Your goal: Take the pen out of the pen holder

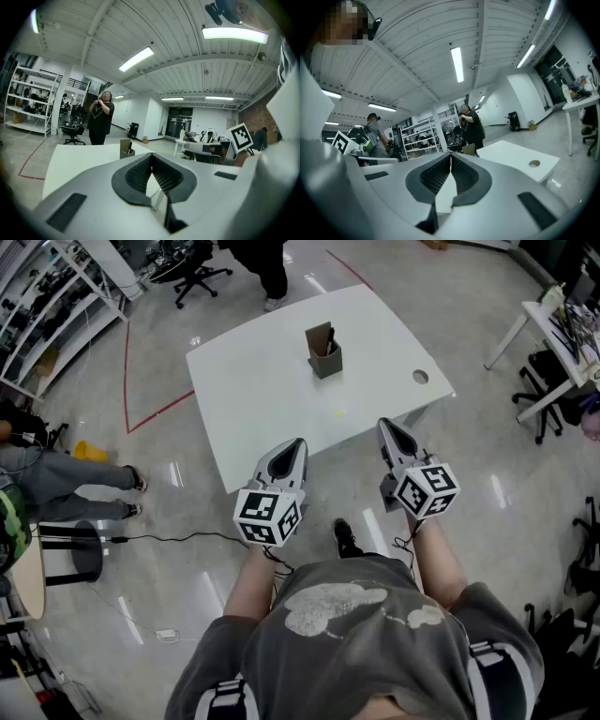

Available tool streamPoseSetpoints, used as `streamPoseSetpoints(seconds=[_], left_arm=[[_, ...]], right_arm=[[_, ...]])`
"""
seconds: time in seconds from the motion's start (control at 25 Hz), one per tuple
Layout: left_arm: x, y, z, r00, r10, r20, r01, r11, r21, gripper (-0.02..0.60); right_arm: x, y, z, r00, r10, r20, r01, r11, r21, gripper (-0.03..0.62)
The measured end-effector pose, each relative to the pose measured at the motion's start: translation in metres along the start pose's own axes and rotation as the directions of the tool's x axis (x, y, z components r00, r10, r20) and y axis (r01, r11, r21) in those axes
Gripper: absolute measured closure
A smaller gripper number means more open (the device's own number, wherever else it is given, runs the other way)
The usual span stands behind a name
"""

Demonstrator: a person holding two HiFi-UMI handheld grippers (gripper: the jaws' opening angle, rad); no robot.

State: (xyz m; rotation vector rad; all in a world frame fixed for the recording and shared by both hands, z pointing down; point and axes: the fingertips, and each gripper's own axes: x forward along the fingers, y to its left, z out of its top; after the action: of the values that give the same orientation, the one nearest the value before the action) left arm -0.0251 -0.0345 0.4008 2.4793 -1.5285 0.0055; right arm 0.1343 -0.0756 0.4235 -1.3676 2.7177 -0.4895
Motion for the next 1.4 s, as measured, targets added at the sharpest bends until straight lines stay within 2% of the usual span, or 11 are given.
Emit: streamPoseSetpoints(seconds=[0.16, 0.36, 0.72, 1.16, 1.2, 1.28, 1.4], left_arm=[[0.036, -0.004, 0.007, 1.000, -0.006, 0.003, 0.006, 1.000, 0.005, 0.574], [0.061, 0.005, 0.012, 0.999, 0.036, 0.007, -0.036, 0.999, -0.002, 0.573], [0.072, 0.031, 0.010, 0.996, 0.089, -0.009, -0.090, 0.996, -0.025, 0.574], [0.129, 0.097, 0.026, 0.999, 0.045, -0.020, -0.046, 0.998, -0.041, 0.573], [0.135, 0.105, 0.027, 0.999, 0.042, -0.025, -0.043, 0.998, -0.045, 0.572], [0.149, 0.119, 0.031, 0.999, 0.031, -0.032, -0.032, 0.998, -0.055, 0.572], [0.169, 0.139, 0.037, 0.999, 0.012, -0.034, -0.014, 0.998, -0.061, 0.572]], right_arm=[[0.013, -0.038, 0.015, 1.000, -0.014, 0.016, 0.013, 1.000, 0.022, 0.588], [0.035, -0.061, 0.024, 1.000, 0.016, 0.010, -0.016, 1.000, 0.019, 0.588], [0.079, -0.063, 0.020, 0.998, 0.059, -0.031, -0.058, 0.998, 0.030, 0.586], [0.162, -0.081, 0.026, 0.997, -0.010, -0.071, 0.010, 1.000, 0.012, 0.585], [0.171, -0.084, 0.027, 0.997, -0.014, -0.076, 0.015, 1.000, 0.014, 0.580], [0.191, -0.089, 0.027, 0.995, -0.021, -0.094, 0.023, 1.000, 0.021, 0.522], [0.221, -0.098, 0.026, 0.992, -0.044, -0.122, 0.046, 0.999, 0.011, 0.522]])
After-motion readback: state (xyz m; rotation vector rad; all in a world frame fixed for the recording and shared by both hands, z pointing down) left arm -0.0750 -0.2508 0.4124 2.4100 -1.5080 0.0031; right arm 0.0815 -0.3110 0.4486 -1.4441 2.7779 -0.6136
